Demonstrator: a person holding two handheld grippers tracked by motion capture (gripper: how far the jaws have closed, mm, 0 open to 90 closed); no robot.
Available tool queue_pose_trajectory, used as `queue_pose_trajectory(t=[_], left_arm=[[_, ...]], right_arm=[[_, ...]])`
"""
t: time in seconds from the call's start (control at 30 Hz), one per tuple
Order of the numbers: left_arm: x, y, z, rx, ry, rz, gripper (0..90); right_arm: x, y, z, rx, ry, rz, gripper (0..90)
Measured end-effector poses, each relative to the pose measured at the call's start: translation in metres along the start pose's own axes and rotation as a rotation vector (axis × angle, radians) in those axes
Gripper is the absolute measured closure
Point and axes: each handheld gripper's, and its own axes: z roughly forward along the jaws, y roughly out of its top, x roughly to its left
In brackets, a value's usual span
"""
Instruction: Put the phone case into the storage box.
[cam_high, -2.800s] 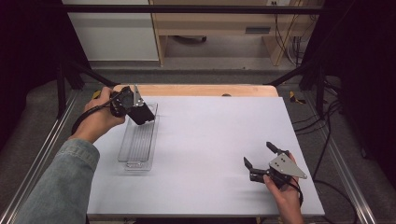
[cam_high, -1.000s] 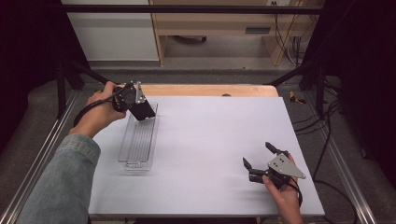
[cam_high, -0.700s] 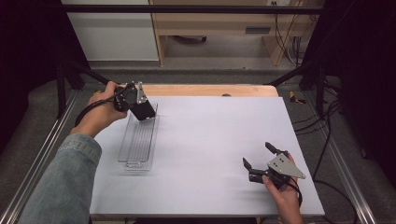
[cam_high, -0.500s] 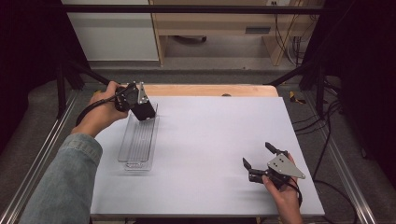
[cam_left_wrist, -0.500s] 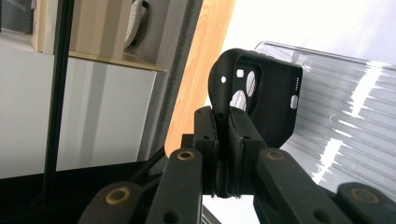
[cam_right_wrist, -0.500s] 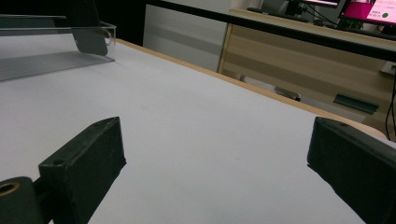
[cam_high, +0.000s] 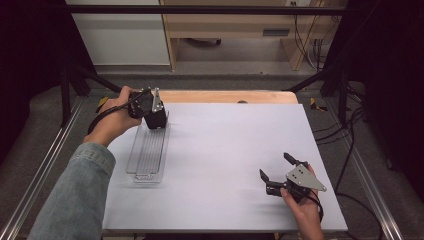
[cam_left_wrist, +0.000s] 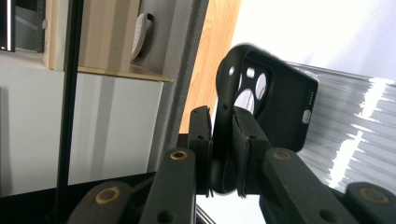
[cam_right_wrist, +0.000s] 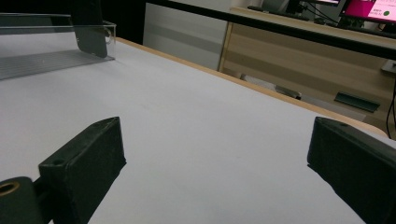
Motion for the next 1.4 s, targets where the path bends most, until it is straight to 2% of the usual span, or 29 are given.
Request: queue_pose_trajectory(t=[0.1, 0.2, 0.33, 0.67, 0.77, 0.97, 1.1, 1.33, 1.4], left_arm=[[0.0, 0.001, 0.002, 0.002, 0.005, -0.001, 77.6], [0.001, 0.0, 0.002, 0.005, 0.024, -0.001, 73.2], [0.003, -0.003, 0.002, 0.004, 0.057, -0.021, 65.7], [0.007, -0.009, 0.005, 0.004, 0.094, -0.077, 64.3], [0.007, -0.011, 0.006, -0.011, 0.108, -0.119, 64.3], [0.005, -0.015, 0.006, -0.026, 0.14, -0.178, 63.8], [0.003, -0.019, 0.004, -0.055, 0.129, -0.274, 63.3], [-0.002, -0.019, 0.003, -0.086, 0.121, -0.354, 59.4], [-0.003, -0.019, 0.003, -0.093, 0.122, -0.366, 58.4]], right_arm=[[0.0, 0.0, 0.0, 0.0, 0.0, 0.0, 4.5], [0.0, 0.0, 0.0, 0.0, 0.0, 0.0, 4.5], [0.0, 0.0, 0.0, 0.001, 0.001, 0.001, 4.4], [0.001, 0.0, 0.001, 0.004, 0.001, -0.002, 4.4], [0.001, -0.001, 0.001, 0.004, 0.001, -0.002, 4.4], [0.001, 0.0, 0.001, 0.003, 0.002, -0.003, 4.4], [0.001, 0.0, 0.001, 0.002, 0.002, -0.005, 4.4], [0.002, 0.0, 0.001, 0.003, 0.002, -0.005, 4.4], [0.002, 0.0, 0.001, 0.003, 0.002, -0.005, 4.4]])
